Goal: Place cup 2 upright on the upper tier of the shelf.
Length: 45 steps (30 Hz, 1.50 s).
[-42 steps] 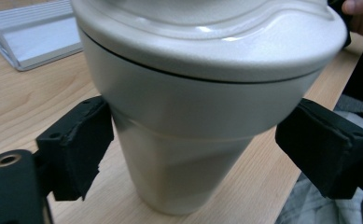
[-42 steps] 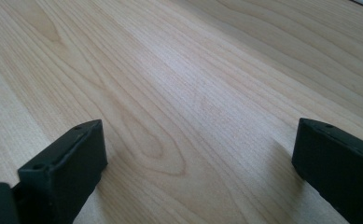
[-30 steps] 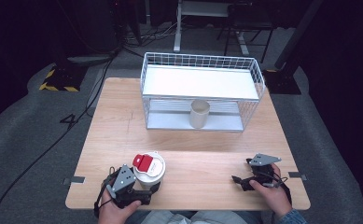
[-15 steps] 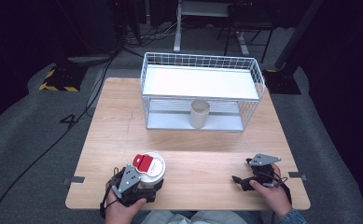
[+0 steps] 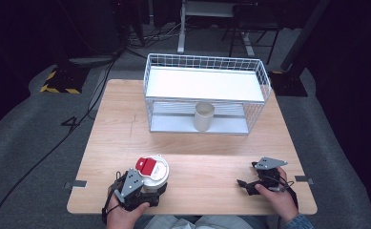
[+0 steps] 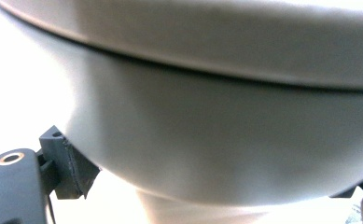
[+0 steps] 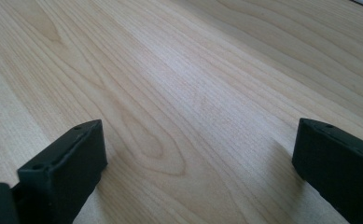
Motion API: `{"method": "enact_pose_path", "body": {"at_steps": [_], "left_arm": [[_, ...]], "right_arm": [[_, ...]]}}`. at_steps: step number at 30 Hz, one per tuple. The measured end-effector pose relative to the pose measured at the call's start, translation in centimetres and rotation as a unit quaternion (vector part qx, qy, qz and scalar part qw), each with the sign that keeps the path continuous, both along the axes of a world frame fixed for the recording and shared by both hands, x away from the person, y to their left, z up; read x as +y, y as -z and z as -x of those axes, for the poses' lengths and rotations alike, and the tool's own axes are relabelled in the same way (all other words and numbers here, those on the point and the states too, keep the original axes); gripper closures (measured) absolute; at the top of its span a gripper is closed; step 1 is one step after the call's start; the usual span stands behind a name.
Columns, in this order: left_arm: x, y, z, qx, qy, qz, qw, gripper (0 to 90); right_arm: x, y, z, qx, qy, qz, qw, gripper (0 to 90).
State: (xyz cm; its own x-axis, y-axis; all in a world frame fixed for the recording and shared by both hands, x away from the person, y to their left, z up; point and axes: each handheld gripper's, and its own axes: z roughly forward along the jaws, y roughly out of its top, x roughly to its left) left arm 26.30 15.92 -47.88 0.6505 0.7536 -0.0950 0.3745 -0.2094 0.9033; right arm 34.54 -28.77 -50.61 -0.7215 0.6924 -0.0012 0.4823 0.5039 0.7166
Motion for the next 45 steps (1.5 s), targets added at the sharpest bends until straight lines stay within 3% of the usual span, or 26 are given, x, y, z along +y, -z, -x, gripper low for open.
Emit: {"method": "enact_pose_path", "body": {"at_steps": [15, 20, 25, 35, 45], "left_arm": [[0.0, -0.3, -0.3, 0.006, 0.008, -0.008, 0.9999, 13.1], [-0.1, -0.8, -0.4, 0.009, 0.009, -0.029, 0.9995, 13.1], [0.1, -1.2, -0.7, 0.014, 0.01, -0.014, 0.9998, 13.2], [0.3, -3.4, -1.4, 0.001, 0.011, -0.019, 0.9998, 13.2], [1.0, -6.3, -2.3, -0.004, 0.004, -0.01, 0.9999, 13.2]], "right_arm": [[0.0, 0.0, 0.0, 0.0, 0.0, 0.0, 1.0, 2.8], [0.0, 0.0, 0.0, 0.0, 0.0, -0.001, 1.0, 2.7], [0.0, 0.0, 0.0, 0.0, 0.0, -0.001, 1.0, 2.7], [0.0, 0.0, 0.0, 0.0, 0.002, 0.0, 1.0, 1.8], [0.1, 0.0, -0.1, 0.002, 0.006, 0.002, 1.0, 0.4]]}}
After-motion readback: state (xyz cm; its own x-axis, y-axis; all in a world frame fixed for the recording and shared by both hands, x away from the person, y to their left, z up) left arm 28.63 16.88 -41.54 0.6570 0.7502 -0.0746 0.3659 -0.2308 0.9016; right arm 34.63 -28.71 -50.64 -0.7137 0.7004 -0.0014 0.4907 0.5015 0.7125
